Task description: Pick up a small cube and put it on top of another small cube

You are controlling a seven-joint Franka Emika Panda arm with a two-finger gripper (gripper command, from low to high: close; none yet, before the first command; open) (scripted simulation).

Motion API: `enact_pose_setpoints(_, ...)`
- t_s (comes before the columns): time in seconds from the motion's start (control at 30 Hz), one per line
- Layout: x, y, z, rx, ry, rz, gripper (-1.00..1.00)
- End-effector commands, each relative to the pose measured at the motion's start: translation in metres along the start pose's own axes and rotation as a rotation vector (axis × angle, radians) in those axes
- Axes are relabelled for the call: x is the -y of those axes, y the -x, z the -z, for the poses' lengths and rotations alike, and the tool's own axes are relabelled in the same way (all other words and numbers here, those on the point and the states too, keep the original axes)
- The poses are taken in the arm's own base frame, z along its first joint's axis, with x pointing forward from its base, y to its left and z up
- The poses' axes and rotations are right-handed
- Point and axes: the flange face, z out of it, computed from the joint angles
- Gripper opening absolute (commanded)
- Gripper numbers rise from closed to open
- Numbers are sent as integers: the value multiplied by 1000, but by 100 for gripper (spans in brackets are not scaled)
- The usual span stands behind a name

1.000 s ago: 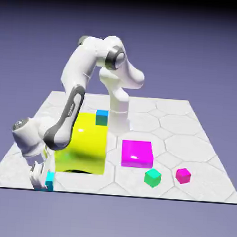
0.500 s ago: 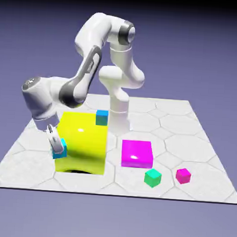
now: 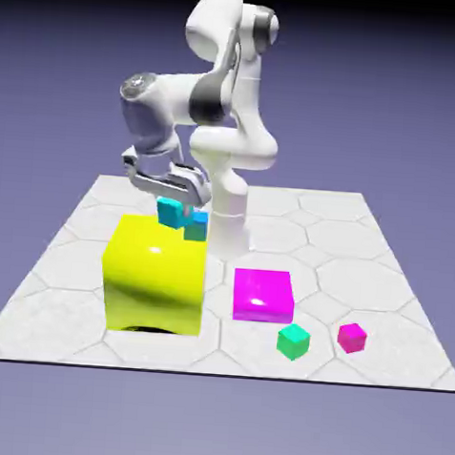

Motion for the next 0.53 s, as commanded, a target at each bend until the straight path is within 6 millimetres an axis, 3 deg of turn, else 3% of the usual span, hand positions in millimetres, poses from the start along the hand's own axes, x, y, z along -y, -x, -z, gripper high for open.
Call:
enact_pose_setpoints(0.0,-8,9,1,-13,13,31,-100)
enact_pose_setpoints(0.13,-40,42,5,-68,56,145,-100)
enact_pose_setpoints(0.2,-46,49,5,-80,65,168,-100)
enact_pose_setpoints(0.37,-46,40,-64,-80,65,168,-100)
enact_pose_setpoints(0.4,-46,40,-64,-80,65,168,100)
enact_pose_setpoints(0.43,-46,40,-64,-80,65,168,100)
enact_pose_setpoints(0.5,-45,43,-34,-81,65,168,100)
